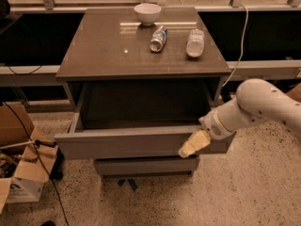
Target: Open top drawer
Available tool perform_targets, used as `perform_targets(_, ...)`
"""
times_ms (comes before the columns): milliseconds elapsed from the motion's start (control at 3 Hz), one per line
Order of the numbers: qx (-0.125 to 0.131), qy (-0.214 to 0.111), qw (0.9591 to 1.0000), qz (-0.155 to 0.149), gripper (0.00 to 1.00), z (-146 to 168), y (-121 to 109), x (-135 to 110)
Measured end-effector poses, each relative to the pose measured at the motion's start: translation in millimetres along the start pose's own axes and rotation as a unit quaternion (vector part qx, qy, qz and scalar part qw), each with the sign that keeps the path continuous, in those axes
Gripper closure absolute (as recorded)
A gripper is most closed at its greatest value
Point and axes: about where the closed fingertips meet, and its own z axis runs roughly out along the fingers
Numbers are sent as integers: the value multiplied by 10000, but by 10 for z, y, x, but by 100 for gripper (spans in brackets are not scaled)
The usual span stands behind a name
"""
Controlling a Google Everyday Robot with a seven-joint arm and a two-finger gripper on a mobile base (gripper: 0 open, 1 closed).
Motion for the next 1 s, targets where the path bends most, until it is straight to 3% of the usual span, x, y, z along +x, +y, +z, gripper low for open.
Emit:
perform_targets(333,16,-68,9998,197,0,-80,132,88)
perform_targets(667,16,-68,9998,197,0,-80,132,88)
perform_targets(1000,-567,166,9977,-345,0,65,101,-19)
